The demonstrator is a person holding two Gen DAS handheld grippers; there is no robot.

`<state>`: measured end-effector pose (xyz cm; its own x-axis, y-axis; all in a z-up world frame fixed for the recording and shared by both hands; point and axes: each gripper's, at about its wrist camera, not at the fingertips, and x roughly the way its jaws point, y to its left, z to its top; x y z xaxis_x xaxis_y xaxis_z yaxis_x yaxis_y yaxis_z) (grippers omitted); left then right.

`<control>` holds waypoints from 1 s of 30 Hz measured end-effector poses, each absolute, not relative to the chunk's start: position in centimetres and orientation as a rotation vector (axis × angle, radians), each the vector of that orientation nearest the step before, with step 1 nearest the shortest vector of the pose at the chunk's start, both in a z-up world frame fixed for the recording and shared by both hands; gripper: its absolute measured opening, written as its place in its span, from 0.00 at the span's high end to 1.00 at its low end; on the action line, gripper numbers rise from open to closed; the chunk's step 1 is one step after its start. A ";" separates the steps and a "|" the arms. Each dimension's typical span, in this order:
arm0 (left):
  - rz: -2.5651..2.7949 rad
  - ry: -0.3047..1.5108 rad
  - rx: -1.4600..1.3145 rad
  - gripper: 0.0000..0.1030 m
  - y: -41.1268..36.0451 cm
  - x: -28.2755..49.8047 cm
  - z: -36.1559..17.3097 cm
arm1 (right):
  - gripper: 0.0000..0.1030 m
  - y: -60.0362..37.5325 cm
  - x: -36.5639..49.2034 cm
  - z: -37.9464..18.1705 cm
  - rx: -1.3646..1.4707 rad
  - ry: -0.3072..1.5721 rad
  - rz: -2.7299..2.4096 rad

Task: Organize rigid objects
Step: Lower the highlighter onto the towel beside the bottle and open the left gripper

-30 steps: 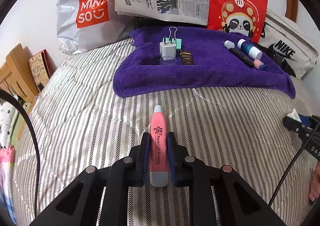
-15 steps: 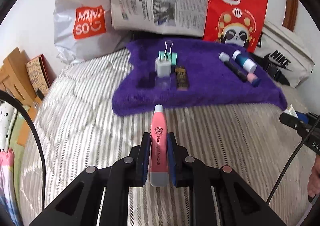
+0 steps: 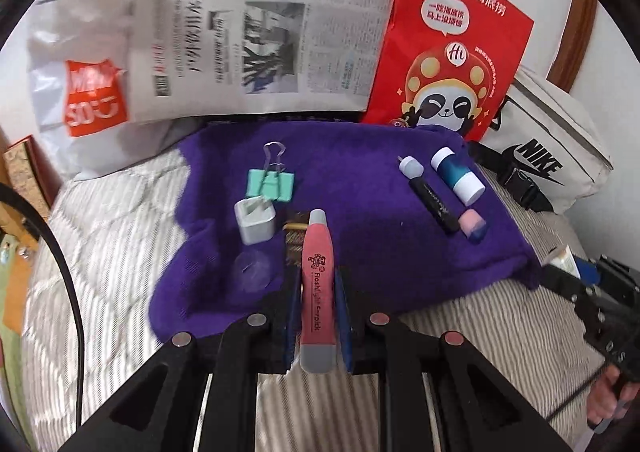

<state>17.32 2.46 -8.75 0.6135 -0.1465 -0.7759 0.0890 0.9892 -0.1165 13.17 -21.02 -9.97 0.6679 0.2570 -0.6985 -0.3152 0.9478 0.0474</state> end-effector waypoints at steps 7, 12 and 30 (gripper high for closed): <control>-0.134 0.951 -0.070 0.84 0.9 22.1 -10.3 | 0.72 -21.8 14.9 -10.4 -0.086 0.796 0.310; -0.134 0.980 -0.059 0.84 0.4 24.5 -11.5 | 0.72 -22.0 15.3 -10.7 -0.063 0.800 0.315; -0.112 1.005 -0.009 0.84 -1.0 27.4 -13.6 | 0.72 -21.6 16.0 -12.2 -0.065 0.840 0.320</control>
